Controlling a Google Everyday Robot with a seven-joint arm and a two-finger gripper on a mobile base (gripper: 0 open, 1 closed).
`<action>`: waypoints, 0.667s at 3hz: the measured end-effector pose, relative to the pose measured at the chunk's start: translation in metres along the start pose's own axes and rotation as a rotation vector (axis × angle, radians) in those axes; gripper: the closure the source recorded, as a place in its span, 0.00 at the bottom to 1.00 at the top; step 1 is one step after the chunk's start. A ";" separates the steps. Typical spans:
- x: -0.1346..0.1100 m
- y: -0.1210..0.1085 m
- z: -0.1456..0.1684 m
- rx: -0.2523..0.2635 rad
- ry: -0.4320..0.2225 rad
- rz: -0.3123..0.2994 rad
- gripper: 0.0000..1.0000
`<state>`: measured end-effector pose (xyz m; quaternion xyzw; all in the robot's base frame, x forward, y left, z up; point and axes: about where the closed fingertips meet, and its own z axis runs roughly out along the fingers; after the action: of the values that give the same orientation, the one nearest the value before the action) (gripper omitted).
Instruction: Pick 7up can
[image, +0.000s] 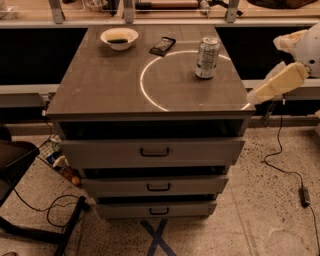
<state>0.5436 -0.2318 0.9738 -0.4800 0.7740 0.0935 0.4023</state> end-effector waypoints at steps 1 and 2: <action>-0.013 -0.029 0.020 0.043 -0.209 0.029 0.00; -0.019 -0.032 0.025 0.044 -0.247 0.034 0.00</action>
Offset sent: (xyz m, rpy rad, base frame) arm 0.0359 0.0038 0.0033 0.1698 -0.1170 0.0010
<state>0.5876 -0.2228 0.9783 -0.4428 0.7285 0.1418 0.5031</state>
